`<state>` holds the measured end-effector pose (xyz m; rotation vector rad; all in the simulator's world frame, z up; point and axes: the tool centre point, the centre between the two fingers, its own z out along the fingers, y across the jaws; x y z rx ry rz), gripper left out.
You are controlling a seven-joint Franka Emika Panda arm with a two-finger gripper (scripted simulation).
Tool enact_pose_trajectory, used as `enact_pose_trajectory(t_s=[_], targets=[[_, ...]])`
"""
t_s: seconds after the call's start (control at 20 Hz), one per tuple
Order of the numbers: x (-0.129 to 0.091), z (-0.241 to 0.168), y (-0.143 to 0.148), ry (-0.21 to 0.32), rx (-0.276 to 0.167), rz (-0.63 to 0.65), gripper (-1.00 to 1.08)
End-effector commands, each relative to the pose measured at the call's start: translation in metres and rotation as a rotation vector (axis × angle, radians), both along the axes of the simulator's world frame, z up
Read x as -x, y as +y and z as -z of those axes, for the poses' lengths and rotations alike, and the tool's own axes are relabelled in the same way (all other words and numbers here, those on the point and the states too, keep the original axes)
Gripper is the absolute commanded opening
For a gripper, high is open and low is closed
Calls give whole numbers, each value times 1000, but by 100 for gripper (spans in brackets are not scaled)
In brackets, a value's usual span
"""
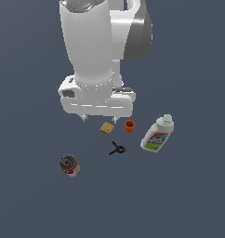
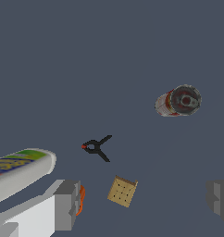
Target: Pick up a designated object from a clutter of objects.
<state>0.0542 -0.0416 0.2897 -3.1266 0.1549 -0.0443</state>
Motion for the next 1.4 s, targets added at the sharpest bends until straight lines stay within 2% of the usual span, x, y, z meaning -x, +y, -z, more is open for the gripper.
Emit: enact_pose_trajectory(t_s=[0.0, 0.6, 0.95, 1.35], targets=[[-14, 16, -16, 4, -3, 39, 100], [-64, 104, -98, 21, -4, 225, 100], [-75, 143, -131, 27, 1, 293, 100], [-78, 162, -146, 30, 5, 323, 100]])
